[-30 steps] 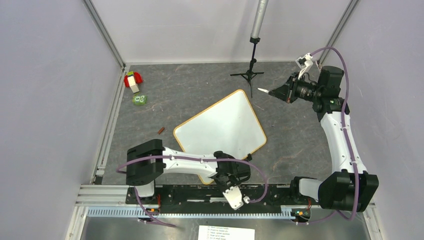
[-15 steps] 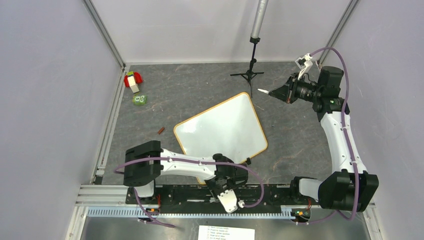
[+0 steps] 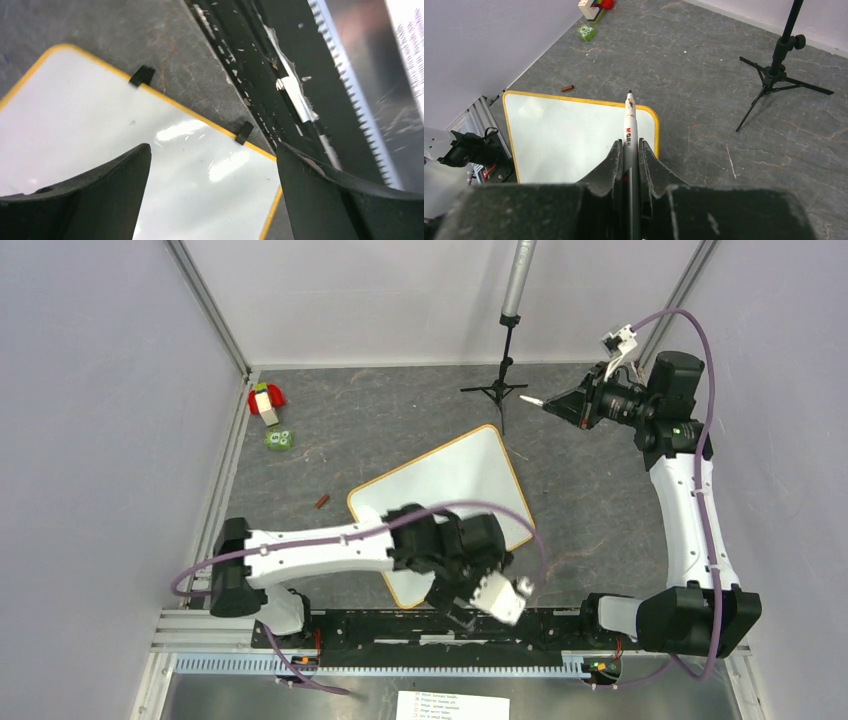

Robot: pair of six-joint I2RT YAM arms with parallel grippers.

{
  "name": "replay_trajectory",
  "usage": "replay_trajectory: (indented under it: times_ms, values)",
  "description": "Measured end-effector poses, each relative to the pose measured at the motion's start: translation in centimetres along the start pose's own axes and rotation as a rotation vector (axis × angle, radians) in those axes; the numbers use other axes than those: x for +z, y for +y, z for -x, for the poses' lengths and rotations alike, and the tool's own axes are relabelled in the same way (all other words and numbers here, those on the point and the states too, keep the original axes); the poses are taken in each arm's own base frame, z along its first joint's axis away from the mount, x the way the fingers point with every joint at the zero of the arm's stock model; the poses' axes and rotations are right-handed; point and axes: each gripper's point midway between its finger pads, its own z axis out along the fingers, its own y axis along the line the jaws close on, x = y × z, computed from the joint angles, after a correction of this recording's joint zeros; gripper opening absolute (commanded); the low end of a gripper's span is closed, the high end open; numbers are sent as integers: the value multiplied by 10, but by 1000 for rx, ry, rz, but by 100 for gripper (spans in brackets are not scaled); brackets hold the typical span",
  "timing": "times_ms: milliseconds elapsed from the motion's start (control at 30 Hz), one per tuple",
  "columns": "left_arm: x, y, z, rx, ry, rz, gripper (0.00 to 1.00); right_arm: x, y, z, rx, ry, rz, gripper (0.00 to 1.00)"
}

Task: Write a sentence on the whiteboard
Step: Adjust the whiteboard stand at the center of the board, then hold the whiteboard on the whiteboard stand.

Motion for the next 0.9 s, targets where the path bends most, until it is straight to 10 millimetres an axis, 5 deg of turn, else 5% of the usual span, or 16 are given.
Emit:
replay_trajectory:
  times_ms: [133,367,467,567,667,767,900]
  values:
    - [-42,32,-8,-281,-168,33,100,0,0,4,-10,0,0,0]
    - [-131,116,-83,-857,-402,297,100,2,14,10,-81,26,20,0]
    - [-192,137,-129,-1089,-567,462,100,16,32,7,-140,63,61,0]
    - [-241,132,-180,-1271,-650,659,100,32,56,-3,-201,112,128,0]
    - [-263,108,-202,-1366,-670,770,100,45,76,-11,-265,152,188,0]
    - [-266,89,-207,-1413,-656,789,95,53,97,-19,-333,188,250,0]
    - [-238,75,-207,-1462,-632,632,85,58,121,-33,-406,227,335,0]
